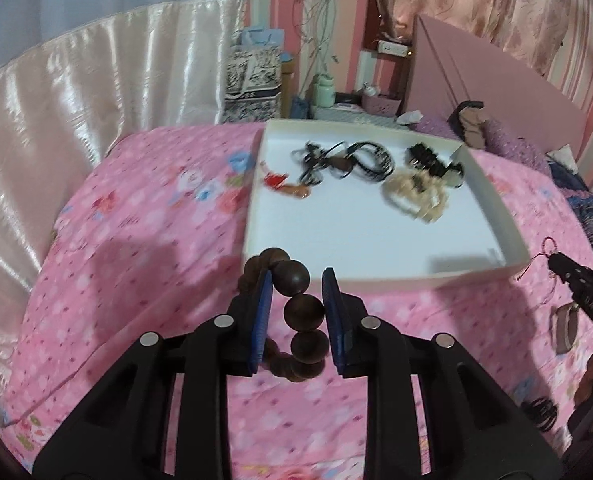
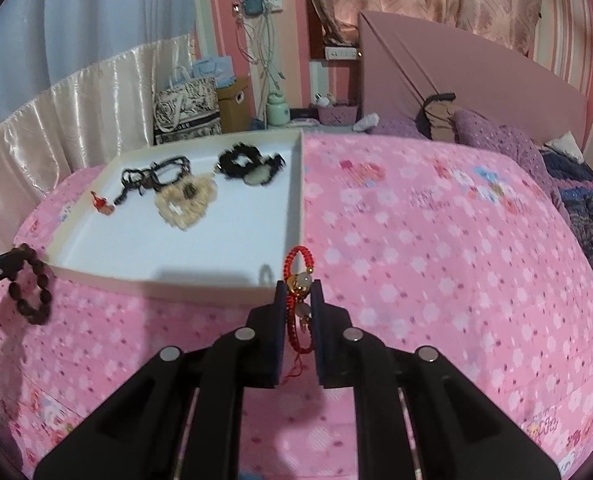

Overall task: Organize jewelry
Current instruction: 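Carry the bead bracelet with the left tool into the tray while the right tool carries the red bracelet there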

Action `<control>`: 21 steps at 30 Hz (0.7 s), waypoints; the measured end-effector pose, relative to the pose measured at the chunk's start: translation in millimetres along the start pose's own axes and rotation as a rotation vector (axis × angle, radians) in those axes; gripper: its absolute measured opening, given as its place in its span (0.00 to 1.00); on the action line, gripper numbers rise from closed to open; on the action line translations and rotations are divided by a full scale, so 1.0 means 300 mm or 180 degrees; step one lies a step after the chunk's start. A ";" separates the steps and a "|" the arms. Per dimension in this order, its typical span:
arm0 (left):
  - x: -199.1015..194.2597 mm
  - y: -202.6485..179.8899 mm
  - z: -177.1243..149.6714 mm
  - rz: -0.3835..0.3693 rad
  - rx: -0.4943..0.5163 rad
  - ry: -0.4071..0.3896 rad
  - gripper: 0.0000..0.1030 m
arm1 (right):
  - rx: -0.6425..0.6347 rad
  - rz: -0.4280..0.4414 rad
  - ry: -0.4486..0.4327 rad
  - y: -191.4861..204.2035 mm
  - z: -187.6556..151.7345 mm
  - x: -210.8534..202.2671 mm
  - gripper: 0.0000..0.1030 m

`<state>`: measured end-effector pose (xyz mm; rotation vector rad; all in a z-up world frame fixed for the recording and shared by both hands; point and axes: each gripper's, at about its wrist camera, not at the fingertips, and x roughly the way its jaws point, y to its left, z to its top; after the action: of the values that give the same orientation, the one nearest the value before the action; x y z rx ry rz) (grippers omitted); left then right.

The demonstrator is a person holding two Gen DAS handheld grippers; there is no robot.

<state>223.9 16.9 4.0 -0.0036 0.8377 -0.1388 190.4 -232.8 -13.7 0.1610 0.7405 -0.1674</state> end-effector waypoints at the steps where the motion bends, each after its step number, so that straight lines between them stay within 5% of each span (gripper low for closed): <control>1: -0.007 -0.010 0.014 -0.0033 0.0005 -0.0033 0.23 | -0.0009 0.0019 -0.0024 0.009 0.017 -0.003 0.11; 13: -0.032 -0.155 0.206 -0.0406 0.0055 -0.0310 0.17 | -0.0115 0.0233 -0.0120 0.122 0.169 0.067 0.11; 21: 0.077 -0.228 0.294 -0.0405 0.0174 -0.0296 0.17 | -0.0193 0.0239 -0.0139 0.132 0.252 0.163 0.11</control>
<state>296.4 -58.4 49.9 -0.0119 0.7407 -0.2792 283.6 -214.2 11.4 0.1268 0.6941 -0.0768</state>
